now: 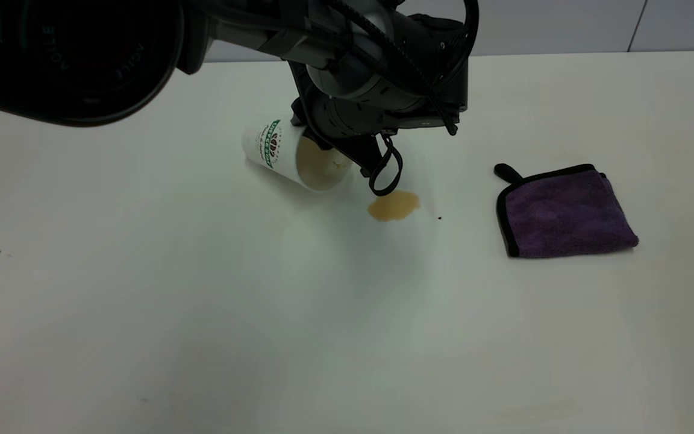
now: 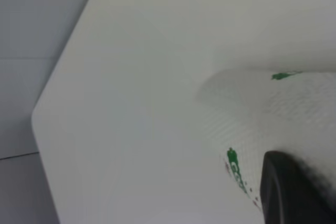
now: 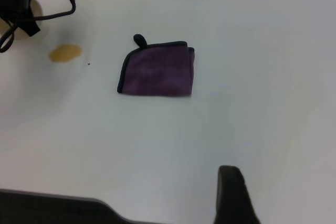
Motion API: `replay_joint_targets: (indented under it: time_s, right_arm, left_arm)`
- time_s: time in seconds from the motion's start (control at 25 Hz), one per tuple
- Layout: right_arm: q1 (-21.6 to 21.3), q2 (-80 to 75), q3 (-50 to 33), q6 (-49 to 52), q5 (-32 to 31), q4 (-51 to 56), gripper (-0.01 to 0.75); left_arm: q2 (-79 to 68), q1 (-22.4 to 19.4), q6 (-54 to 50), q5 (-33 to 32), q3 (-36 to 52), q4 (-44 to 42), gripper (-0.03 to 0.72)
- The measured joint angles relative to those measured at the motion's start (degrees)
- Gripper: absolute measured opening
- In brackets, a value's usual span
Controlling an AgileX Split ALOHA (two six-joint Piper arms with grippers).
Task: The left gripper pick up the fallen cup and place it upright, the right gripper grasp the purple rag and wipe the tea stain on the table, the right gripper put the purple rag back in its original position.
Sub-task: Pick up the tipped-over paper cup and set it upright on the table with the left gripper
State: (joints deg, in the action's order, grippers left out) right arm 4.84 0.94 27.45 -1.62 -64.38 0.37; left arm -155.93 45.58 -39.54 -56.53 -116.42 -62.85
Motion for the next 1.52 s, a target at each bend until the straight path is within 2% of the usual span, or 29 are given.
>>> replay_joint_targets:
  time_s: [0.16,0.32,0.44,0.8,0.96,1.12,1.52]
  right_arm:
    - [0.0,0.0,0.0,0.0,0.0,0.0,0.498]
    - [0.0,0.0,0.0,0.0,0.0,0.0,0.498]
    - [0.0,0.0,0.0,0.0,0.0,0.0,0.498]
    - [0.0,0.0,0.0,0.0,0.0,0.0,0.498]
    - [0.0,0.0,0.0,0.0,0.0,0.0,0.498]
    - [0.0,0.0,0.0,0.0,0.0,0.0,0.498]
    - [0.0,0.0,0.0,0.0,0.0,0.0,0.498]
  left_arm:
    - [1.1,-0.6,6.2,-1.3,-2.6,3.5,-0.024]
    - [4.1,-3.3,14.8,-1.4,-5.8,14.2,-0.024]
    - [8.0,-7.4,23.8,-1.8,-8.0,23.9,-0.024]
    - [12.3,-23.6,46.5,-2.8,-9.2,56.0,-0.024]
    - [12.1,-27.7,55.4,-2.9,-9.2,67.4,-0.024]
    - [11.9,-28.4,58.2,-2.9,-9.2,70.3,-0.024]
    - [8.1,-28.4,61.1,-0.9,-9.2,70.8,-0.024]
